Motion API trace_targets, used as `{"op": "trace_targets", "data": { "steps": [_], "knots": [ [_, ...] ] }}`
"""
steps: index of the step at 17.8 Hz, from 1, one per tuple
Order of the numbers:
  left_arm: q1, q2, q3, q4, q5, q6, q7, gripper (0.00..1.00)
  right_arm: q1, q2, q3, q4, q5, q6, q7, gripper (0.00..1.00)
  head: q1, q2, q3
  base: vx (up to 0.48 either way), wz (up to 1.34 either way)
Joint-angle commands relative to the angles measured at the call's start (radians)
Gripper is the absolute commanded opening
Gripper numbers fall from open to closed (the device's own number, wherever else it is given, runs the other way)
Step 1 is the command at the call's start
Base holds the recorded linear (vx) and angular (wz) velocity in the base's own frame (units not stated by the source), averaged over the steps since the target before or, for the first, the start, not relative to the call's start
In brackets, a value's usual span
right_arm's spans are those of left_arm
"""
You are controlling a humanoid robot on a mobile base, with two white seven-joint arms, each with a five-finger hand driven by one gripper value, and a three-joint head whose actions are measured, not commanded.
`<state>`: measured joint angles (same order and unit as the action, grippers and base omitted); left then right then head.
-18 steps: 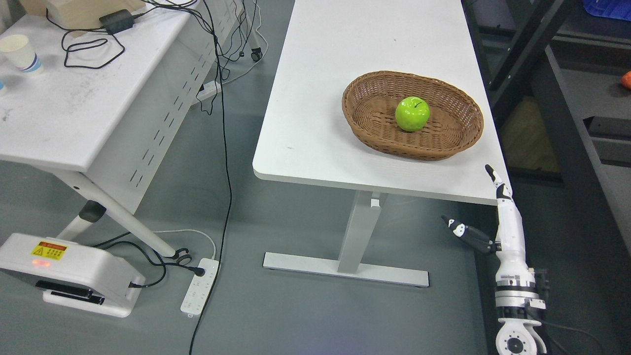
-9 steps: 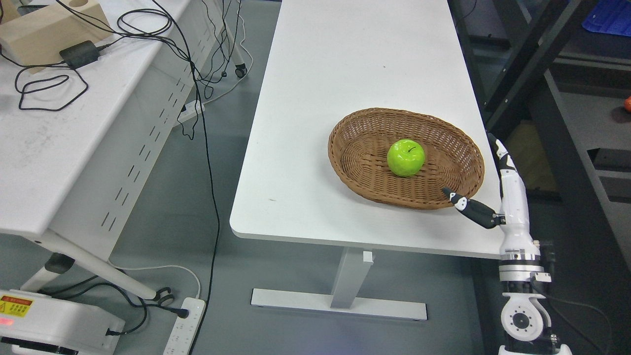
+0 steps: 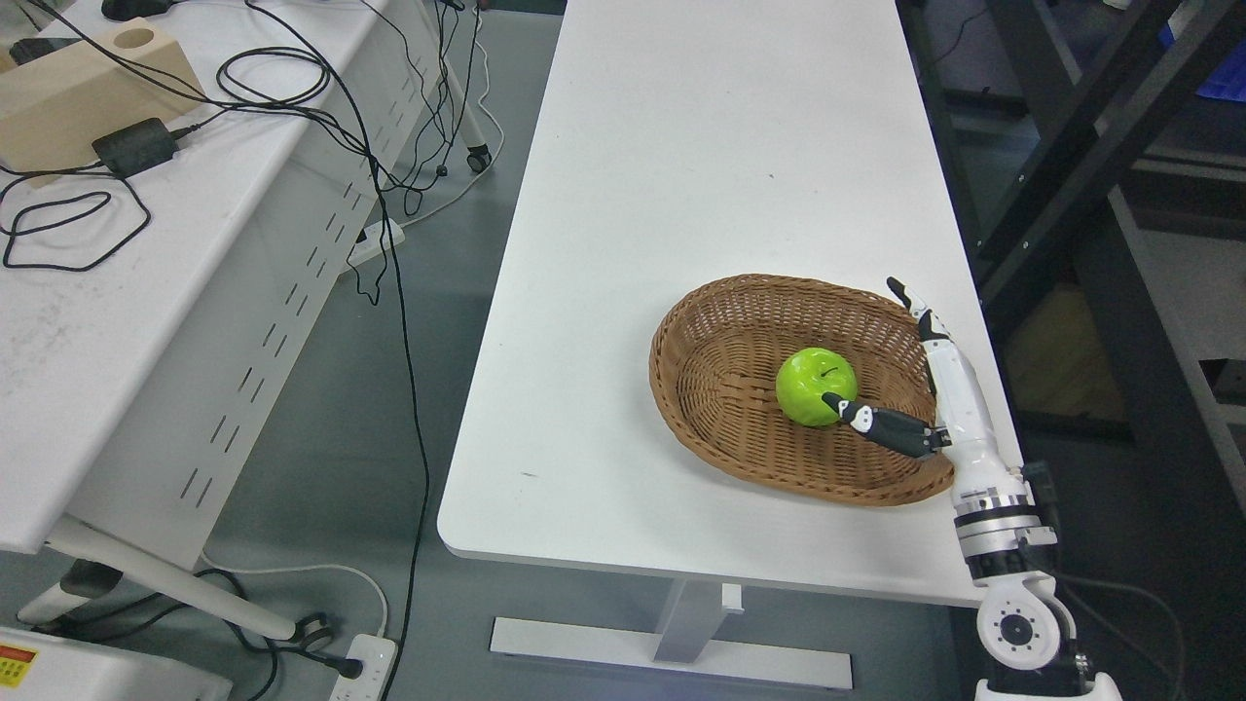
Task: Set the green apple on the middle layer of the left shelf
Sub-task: 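Reach the right hand into the basket beside the green apple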
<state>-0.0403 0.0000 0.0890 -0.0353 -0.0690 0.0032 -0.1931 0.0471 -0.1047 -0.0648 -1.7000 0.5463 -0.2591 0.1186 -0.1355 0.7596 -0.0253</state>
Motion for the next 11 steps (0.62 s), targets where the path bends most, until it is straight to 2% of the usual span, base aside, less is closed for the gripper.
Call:
{"op": "trace_targets", "data": {
  "steps": [1,4,8,11],
  "knots": [
    [0.0,0.017,0.0,0.0,0.0,-0.006,0.0,1.0,0.02,-0.039,0.095,-0.004,0.021,0.001,0.007,0.99,0.0,0.0,0.0,0.126,0.04],
    [0.0,0.017,0.0,0.0,0.0,-0.005,0.0,1.0,0.023,-0.044,0.108,-0.001,0.085,-0.003,0.009,0.99,0.0,0.0,0.0,0.093,0.02],
    [0.0,0.017,0.0,0.0,0.0,-0.005,0.0,1.0,0.059,-0.11,0.168,0.019,0.153,-0.017,0.01,0.99,0.0,0.0,0.0,0.054,0.0],
    [0.0,0.017,0.0,0.0,0.0,-0.005,0.0,1.0,0.063,-0.113,0.169,0.029,0.175,-0.022,0.01,0.99,0.0,0.0,0.0,0.009,0.0]
  ]
}}
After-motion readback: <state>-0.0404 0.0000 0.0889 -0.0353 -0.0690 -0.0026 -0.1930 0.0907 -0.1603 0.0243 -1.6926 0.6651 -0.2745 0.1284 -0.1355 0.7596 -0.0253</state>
